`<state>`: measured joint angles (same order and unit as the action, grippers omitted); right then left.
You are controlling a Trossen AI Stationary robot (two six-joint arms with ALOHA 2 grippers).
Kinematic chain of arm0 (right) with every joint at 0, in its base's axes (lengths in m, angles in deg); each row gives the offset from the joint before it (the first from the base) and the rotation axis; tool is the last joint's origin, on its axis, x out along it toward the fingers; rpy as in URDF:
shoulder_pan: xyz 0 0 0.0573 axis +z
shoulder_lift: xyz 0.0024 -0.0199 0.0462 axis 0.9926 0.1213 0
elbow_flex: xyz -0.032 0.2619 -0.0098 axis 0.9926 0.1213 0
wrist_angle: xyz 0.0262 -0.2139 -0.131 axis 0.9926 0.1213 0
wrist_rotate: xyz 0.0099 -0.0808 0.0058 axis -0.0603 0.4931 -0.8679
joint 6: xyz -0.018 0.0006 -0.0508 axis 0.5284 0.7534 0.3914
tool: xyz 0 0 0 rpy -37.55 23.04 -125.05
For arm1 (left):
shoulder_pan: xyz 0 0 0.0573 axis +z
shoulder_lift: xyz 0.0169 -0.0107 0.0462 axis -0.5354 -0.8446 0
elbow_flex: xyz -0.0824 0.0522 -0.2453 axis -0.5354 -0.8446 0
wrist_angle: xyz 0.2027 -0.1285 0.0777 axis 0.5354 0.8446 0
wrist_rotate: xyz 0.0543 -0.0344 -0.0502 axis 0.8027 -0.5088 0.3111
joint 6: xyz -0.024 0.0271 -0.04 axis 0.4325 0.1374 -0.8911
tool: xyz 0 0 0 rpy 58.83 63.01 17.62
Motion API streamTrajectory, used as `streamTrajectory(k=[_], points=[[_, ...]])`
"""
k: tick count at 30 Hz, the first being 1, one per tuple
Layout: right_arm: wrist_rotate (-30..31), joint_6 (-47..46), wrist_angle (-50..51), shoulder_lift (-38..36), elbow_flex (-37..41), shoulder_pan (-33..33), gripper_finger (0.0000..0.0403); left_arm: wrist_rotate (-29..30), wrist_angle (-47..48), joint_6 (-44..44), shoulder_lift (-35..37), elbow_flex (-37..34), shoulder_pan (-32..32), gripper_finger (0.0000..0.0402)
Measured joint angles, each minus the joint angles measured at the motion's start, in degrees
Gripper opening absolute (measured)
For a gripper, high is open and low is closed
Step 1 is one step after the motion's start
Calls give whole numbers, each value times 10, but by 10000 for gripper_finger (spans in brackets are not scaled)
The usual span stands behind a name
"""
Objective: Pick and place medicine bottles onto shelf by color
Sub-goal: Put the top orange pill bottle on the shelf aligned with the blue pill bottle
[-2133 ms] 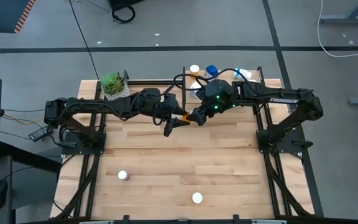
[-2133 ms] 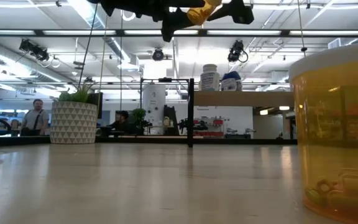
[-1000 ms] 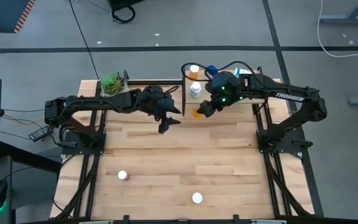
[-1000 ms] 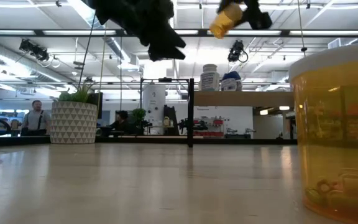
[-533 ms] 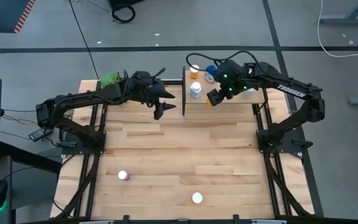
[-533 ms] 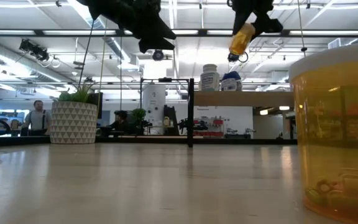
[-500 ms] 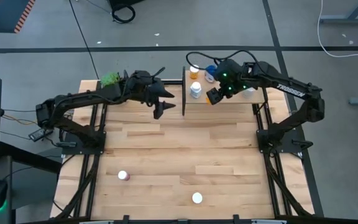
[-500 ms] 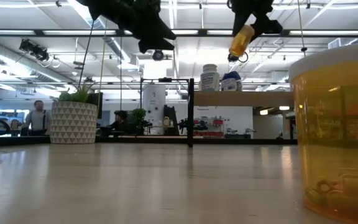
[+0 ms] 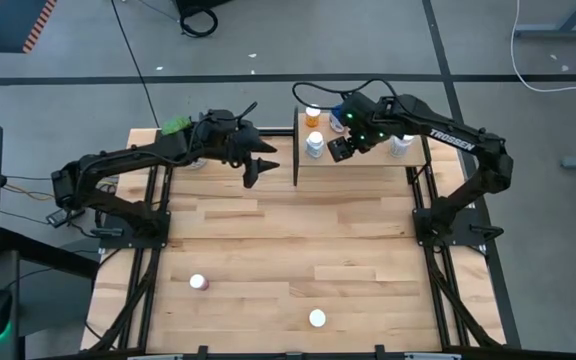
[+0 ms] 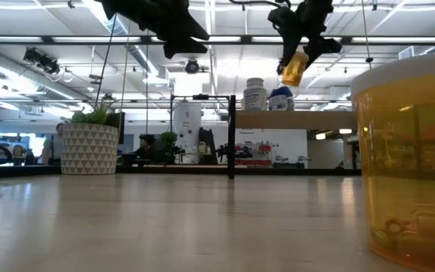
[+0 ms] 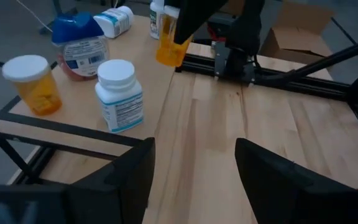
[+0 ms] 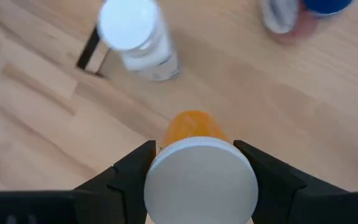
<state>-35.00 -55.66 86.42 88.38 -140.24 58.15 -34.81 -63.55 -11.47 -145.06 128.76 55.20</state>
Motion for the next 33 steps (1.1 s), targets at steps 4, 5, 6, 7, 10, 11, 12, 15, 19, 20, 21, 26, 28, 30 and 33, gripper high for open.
streamTrajectory(k=[4, 5, 6, 7, 10, 11, 12, 15, 19, 20, 21, 26, 28, 30, 33], points=[[0, 2, 37, 29, -25, -9, 214, 1, 10, 0, 4, 0, 2, 228], [0, 7, 54, 41, -41, -9, 214, 1, 6, 0, 4, 0, 2, 228], [0, 15, 71, 52, -60, -9, 214, 1, 7, 0, 5, 0, 2, 228], [1, 24, 89, 67, -81, -9, 214, 1, 8, 0, 4, 0, 2, 228], [23, 44, 133, 112, -149, -9, 214, 1, 10, 0, 5, 0, 5, 228], [28, 47, 144, 125, -170, -9, 214, 1, 12, 0, 6, 0, 8, 228], [30, 48, 155, 137, -189, -10, 214, 1, 13, 0, 7, 0, 10, 228], [30, 60, 188, 163, -223, -17, 214, 1, 16, 0, 7, 0, 15, 228], [29, 74, 186, 176, -217, -26, 214, 1, 19, 0, 13, 0, 21, 228], [29, 74, 184, 178, -217, -28, 214, 1, 19, 0, 13, 1, 21, 229], [29, 74, 185, 180, -217, -31, 214, 2, 22, 0, 13, 1, 21, 229], [28, 73, 185, 185, -217, -48, 214, 4, 27, 5, 15, 0, 24, 229], [27, 74, 185, 185, -217, -54, 216, 4, 29, 5, 15, 0, 24, 228], [24, 74, 185, 185, -217, -59, 218, 4, 28, 5, 15, 0, 24, 229], [23, 74, 185, 185, -217, -62, 219, 4, 29, 5, 15, 0, 24, 228]])
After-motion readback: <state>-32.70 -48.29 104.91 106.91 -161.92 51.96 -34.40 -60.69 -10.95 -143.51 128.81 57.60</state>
